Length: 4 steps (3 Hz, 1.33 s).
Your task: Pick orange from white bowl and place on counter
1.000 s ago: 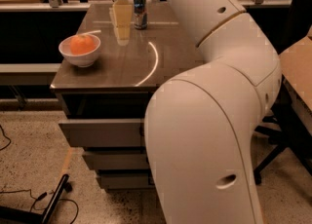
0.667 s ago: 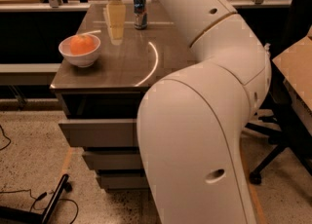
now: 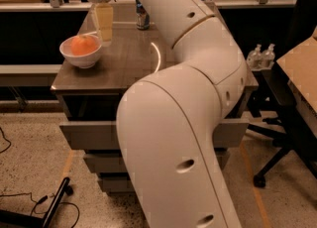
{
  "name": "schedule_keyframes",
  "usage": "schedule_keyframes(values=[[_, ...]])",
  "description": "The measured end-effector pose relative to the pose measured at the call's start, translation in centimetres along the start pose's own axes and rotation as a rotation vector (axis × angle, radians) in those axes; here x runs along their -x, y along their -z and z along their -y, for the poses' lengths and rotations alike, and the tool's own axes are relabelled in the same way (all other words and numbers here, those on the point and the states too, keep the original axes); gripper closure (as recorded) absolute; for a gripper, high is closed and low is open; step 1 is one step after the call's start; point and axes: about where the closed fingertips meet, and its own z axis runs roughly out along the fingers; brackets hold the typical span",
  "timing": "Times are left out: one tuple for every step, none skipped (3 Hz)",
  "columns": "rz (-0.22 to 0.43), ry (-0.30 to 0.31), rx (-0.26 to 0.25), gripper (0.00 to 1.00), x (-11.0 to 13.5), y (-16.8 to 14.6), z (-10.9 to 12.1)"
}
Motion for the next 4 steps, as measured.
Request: schedule_keyframes(values=[[-0.003,0.028,0.014,0.09,0.7,-1.7,0.8],[-0.004,0.047,0.026,0.09,1.0,-2.8,1.2],[-0.004,0.06,0.032,0.12,1.1,-3.7,1.6],[-0.006,0.073,0.033,0.17,1.2,-4.2,1.9]])
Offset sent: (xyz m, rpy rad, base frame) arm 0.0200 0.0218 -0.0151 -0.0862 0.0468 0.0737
